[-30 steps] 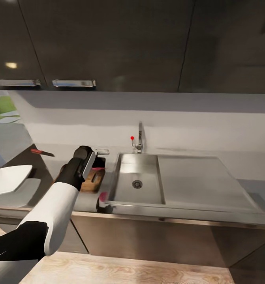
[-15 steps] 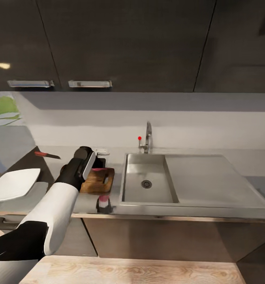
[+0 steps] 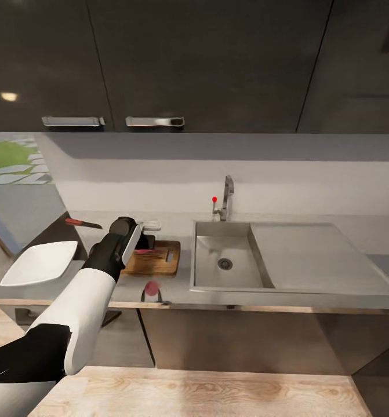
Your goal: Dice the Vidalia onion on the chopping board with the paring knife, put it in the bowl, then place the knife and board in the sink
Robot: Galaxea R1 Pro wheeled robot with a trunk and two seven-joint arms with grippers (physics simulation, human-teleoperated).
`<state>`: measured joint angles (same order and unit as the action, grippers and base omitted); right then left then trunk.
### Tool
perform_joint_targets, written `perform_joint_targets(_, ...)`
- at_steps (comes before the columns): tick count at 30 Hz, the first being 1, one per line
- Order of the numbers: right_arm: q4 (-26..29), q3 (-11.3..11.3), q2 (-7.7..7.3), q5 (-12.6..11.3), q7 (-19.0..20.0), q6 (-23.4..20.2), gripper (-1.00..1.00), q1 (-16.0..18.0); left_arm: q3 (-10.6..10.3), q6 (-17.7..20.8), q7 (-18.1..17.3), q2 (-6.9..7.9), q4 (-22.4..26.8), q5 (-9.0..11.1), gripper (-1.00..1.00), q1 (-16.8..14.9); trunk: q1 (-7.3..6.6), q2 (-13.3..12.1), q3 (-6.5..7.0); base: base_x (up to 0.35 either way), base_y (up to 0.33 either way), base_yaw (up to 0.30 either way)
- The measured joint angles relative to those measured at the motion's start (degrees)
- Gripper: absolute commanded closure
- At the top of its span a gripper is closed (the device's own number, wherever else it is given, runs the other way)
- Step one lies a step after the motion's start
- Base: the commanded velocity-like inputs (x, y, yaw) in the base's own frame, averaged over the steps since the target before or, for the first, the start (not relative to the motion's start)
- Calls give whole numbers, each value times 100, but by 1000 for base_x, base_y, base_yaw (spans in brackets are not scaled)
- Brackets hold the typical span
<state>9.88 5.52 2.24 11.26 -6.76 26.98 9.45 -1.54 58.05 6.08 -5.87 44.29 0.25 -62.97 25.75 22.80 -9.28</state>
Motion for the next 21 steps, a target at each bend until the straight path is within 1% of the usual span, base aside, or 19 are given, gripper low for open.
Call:
perform_joint_targets(6,0,0,0,0,1,0,-100,0,1,0,1,3,-56,-1,100,1,-1,0,0,50,131,0)
perform_joint_targets(15,0,0,0,0,0,0,-100,0,1,0,1,5,-108,0,100,0,-2,1,0,160,191,0)
perform_joint_targets(21,-2,-3,0,0,7,0,-100,-1,0,-1,0,5,-204,0,100,0,0,0,0,59,49,0)
